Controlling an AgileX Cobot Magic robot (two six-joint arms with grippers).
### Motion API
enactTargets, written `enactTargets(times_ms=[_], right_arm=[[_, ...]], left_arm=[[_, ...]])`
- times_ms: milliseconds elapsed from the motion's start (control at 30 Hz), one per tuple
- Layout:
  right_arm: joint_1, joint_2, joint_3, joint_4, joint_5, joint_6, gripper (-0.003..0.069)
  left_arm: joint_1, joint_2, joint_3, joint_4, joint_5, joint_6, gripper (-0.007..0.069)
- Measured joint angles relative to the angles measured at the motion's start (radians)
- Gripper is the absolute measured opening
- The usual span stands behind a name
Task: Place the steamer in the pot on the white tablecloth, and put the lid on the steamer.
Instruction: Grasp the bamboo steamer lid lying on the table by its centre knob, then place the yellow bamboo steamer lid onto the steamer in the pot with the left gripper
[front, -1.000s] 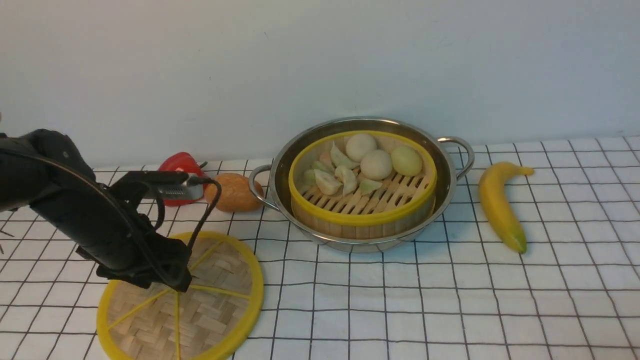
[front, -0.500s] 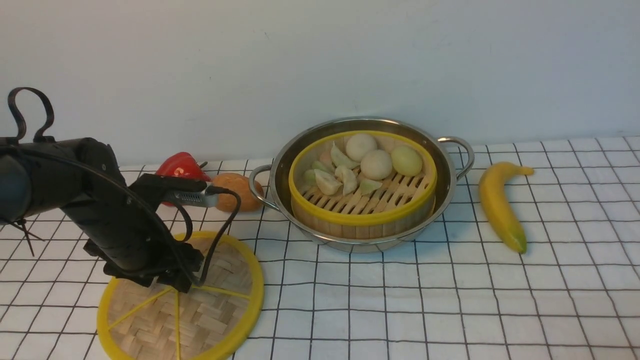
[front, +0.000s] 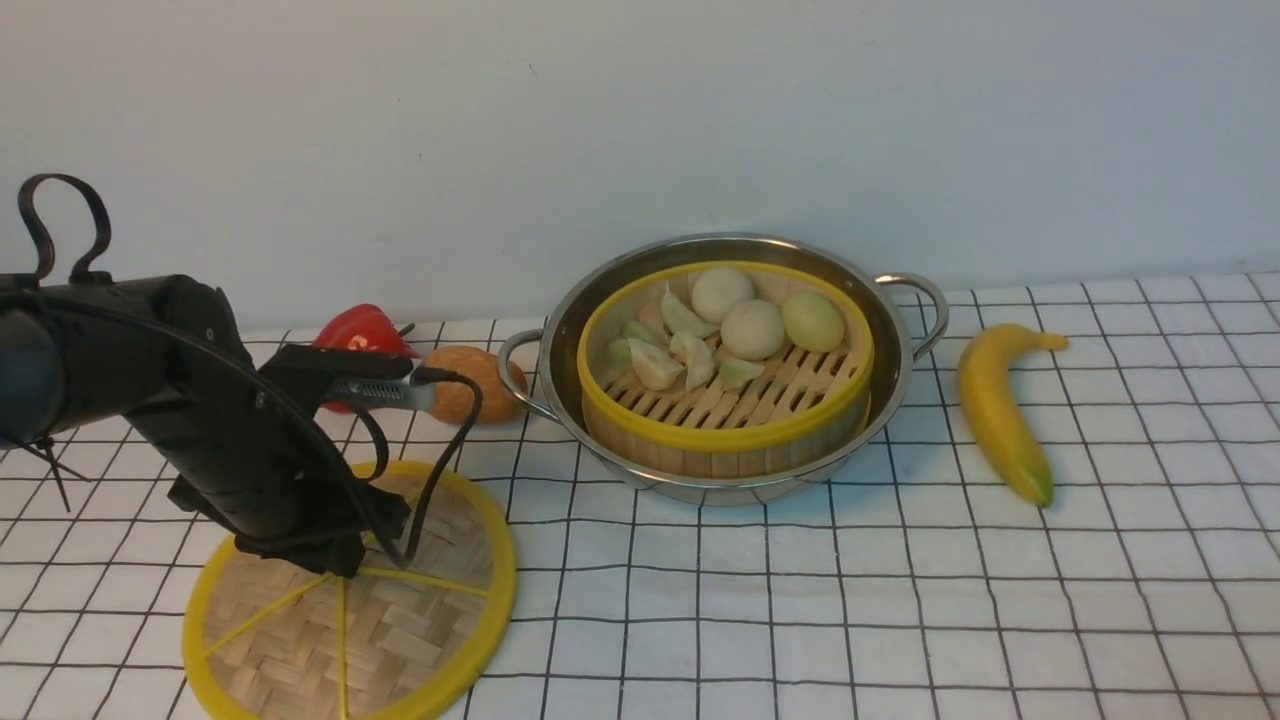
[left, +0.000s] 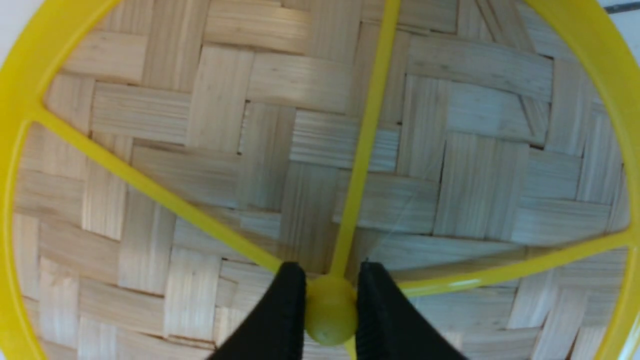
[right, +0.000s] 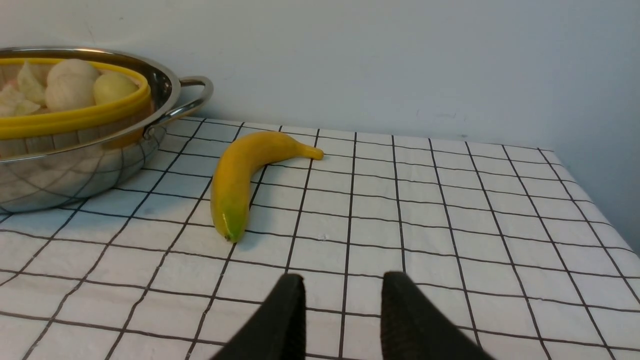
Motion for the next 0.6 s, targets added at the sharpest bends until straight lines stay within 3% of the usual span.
enactTargets(times_ms=[167, 367, 600], right_arm=[[0.0, 0.0, 0.0, 0.0, 0.0, 0.0, 0.024], [0.0, 0.0, 0.0, 0.0, 0.0, 0.0, 0.024], [0.0, 0.0, 0.0, 0.0, -0.001, 0.0, 0.024]], left_arm=[[-0.001, -0.026, -0.062, 0.063, 0.17, 0.0, 0.0116], [-0.003, -0.111, -0.282, 0.099, 0.379, 0.034, 0.0116], [-0.096, -0.098, -0.593, 0.008, 0.402, 0.327, 0.0116]])
